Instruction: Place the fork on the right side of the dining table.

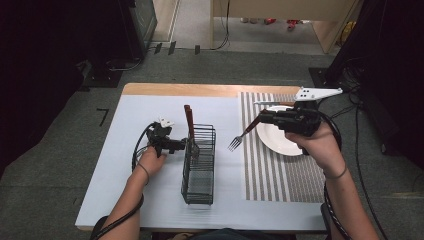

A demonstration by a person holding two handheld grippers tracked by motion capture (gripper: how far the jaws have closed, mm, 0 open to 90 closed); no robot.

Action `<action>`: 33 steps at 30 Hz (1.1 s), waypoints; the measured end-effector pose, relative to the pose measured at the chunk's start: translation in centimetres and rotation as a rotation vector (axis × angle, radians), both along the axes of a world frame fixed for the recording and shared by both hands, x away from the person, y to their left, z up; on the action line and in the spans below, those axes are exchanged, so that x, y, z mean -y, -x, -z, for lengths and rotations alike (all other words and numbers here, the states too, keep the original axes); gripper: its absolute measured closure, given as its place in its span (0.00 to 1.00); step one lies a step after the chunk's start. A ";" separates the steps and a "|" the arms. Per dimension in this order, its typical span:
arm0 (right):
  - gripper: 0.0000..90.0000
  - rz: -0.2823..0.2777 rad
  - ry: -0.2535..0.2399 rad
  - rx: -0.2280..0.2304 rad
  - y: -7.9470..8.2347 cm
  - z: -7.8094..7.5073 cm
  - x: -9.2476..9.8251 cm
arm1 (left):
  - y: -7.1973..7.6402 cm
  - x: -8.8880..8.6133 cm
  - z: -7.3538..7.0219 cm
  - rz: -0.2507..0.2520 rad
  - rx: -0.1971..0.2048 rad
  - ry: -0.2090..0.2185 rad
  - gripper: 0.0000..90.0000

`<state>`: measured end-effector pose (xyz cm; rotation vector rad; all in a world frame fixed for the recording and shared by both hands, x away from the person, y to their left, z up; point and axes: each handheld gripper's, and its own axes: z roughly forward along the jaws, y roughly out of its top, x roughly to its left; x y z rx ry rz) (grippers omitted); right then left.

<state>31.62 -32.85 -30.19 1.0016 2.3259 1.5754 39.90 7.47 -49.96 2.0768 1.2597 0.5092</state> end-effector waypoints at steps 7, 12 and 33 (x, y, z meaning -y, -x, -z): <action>0.90 0.010 0.032 0.004 0.7 1.2 0.1 | 0.0 0.0 0.0 0.000 -0.001 0.000 0.00; 0.90 0.018 0.040 -0.017 0.9 2.0 0.4 | 0.0 0.0 0.0 0.000 0.000 0.000 0.00; 0.90 0.073 0.078 -0.085 2.2 5.4 1.7 | 0.0 0.0 0.0 0.001 -0.001 -0.001 0.00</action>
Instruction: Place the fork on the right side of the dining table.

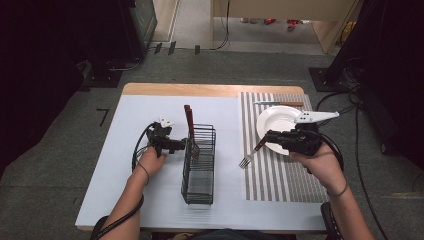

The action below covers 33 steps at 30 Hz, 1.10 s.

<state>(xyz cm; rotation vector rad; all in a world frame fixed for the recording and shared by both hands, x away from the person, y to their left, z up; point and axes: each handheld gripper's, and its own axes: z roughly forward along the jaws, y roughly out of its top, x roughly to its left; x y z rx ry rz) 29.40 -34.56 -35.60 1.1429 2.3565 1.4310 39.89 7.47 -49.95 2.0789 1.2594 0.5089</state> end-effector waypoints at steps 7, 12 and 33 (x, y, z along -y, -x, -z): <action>0.90 0.025 -0.016 -0.007 0.5 0.2 1.0 | 0.0 0.0 0.0 0.000 0.001 0.000 0.00; 0.90 0.040 -0.018 -0.009 0.9 0.2 1.5 | 0.0 0.0 0.0 0.001 0.000 -0.001 0.00; 0.90 0.128 -0.035 -0.047 3.5 0.5 4.1 | 0.0 0.0 0.0 0.001 0.000 0.000 0.00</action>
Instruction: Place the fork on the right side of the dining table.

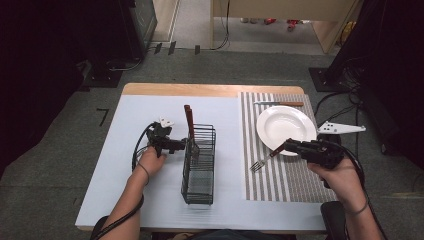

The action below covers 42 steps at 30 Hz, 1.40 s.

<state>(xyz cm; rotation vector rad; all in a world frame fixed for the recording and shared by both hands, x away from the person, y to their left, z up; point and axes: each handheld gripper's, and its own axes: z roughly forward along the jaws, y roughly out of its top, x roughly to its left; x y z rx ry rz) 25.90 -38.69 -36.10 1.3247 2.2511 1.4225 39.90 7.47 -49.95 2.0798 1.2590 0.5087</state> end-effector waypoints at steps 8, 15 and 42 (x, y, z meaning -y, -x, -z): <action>0.86 0.026 0.001 -0.005 0.9 0.6 0.9 | 0.0 0.0 0.0 -0.001 0.001 0.001 0.00; 0.77 0.046 -0.016 -0.009 1.3 1.4 1.9 | 0.0 0.0 0.0 -0.001 0.000 0.001 0.00; 0.75 0.159 -0.034 -0.160 0.2 5.4 6.9 | 0.0 0.0 0.0 -0.001 0.001 0.001 0.00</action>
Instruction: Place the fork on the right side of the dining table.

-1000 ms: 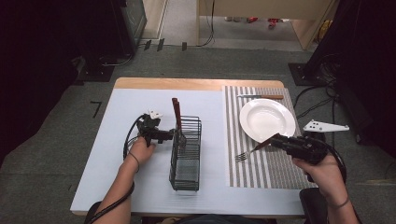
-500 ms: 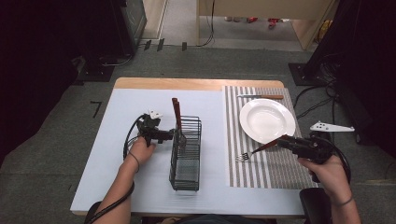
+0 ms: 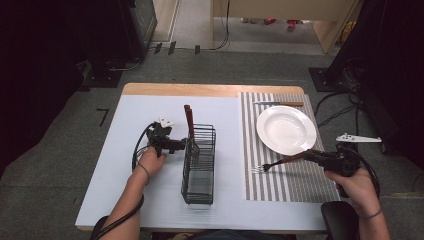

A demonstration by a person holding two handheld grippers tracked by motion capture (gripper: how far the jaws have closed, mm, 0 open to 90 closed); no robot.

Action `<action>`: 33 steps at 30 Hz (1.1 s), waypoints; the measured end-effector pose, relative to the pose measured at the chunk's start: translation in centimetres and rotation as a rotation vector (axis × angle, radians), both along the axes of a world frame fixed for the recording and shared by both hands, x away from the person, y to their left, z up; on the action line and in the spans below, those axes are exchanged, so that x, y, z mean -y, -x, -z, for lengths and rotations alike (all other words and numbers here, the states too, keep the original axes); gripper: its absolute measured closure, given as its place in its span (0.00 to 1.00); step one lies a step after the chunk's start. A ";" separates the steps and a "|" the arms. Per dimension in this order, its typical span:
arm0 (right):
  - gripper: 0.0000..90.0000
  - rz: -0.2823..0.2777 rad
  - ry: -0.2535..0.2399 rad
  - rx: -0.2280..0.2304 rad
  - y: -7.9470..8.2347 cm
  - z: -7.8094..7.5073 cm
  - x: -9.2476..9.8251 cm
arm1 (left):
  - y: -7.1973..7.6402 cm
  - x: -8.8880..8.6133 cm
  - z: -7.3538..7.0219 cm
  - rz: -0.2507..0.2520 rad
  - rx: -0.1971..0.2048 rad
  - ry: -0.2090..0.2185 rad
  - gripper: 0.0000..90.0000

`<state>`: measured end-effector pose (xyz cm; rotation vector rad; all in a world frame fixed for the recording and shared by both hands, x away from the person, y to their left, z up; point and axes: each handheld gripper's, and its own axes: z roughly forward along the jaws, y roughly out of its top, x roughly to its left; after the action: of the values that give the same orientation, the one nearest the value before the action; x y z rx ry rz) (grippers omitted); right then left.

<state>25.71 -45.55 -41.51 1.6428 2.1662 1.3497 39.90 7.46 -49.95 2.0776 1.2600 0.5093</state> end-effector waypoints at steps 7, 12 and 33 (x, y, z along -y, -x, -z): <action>0.73 0.006 0.003 -0.011 -0.2 0.9 0.6 | 0.0 0.0 0.0 0.000 0.000 0.000 0.00; 0.71 0.001 0.007 -0.022 -0.3 1.7 1.1 | 0.0 0.0 0.0 0.000 0.000 0.000 0.00; 0.73 0.044 0.004 -0.122 -0.4 4.2 3.2 | 0.0 0.0 0.0 0.000 -0.001 0.000 0.00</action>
<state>26.11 -48.74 -45.66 1.8050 2.1816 1.2646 39.91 7.46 -49.95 2.0783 1.2602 0.5088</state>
